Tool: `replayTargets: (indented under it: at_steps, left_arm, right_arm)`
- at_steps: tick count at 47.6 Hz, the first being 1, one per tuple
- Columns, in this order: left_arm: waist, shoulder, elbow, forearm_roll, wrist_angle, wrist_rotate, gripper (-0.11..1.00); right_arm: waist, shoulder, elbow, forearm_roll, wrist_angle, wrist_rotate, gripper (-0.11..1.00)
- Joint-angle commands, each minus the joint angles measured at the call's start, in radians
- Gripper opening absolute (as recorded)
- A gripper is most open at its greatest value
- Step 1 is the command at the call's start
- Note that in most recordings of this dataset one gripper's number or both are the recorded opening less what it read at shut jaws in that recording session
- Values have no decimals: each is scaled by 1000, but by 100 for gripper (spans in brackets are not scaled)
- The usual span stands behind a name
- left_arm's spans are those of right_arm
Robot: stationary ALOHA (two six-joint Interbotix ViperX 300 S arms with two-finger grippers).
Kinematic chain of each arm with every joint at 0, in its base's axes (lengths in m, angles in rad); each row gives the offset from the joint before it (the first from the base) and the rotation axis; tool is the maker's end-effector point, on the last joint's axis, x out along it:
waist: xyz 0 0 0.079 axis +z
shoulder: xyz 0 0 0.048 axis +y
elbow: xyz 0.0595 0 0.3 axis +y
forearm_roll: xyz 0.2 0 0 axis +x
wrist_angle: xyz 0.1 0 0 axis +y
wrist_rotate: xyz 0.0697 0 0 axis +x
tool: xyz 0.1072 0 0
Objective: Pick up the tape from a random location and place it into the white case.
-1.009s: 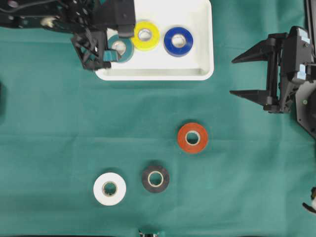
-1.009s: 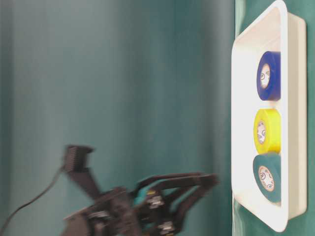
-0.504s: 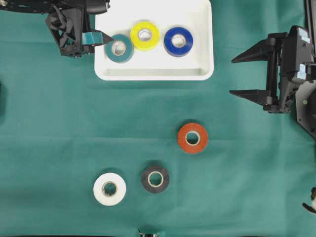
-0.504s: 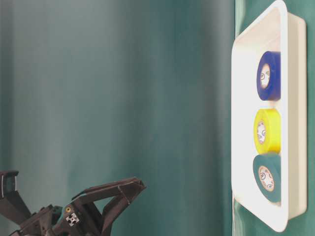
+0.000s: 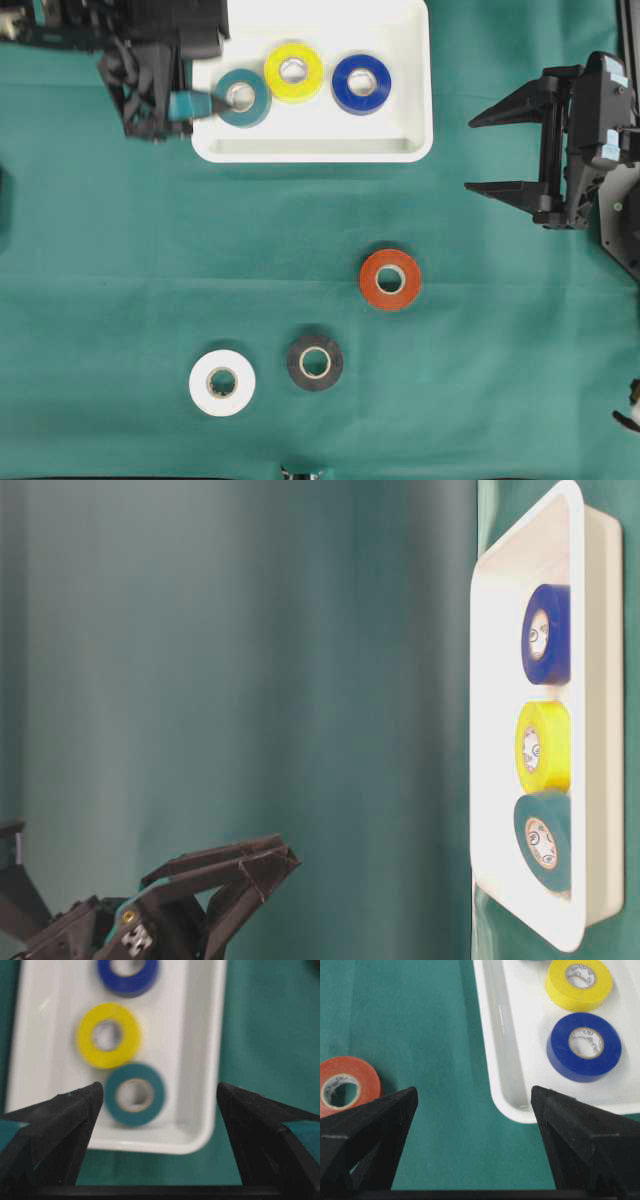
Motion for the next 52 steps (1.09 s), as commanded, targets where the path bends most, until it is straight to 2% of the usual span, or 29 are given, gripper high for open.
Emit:
replayTargets:
  at_steps: [1, 11, 44, 52]
  left_arm:
    - [-58, -20, -8, -3, -5, -14, 99]
    - [-169, -18, -3, -3, -14, -52, 99]
    - [-167, -20, 0, -3, -31, -52, 99]
    - [-167, -41, 28, -3, -72, -54, 99]
  right_arm:
    - [-2, 2, -26, -2, -3, 2, 90]
    - [-2, 2, -26, -2, -5, 0, 90]
    - [-2, 2, -35, -2, -3, 2, 90]
    - [-2, 2, -35, -2, -5, 2, 90]
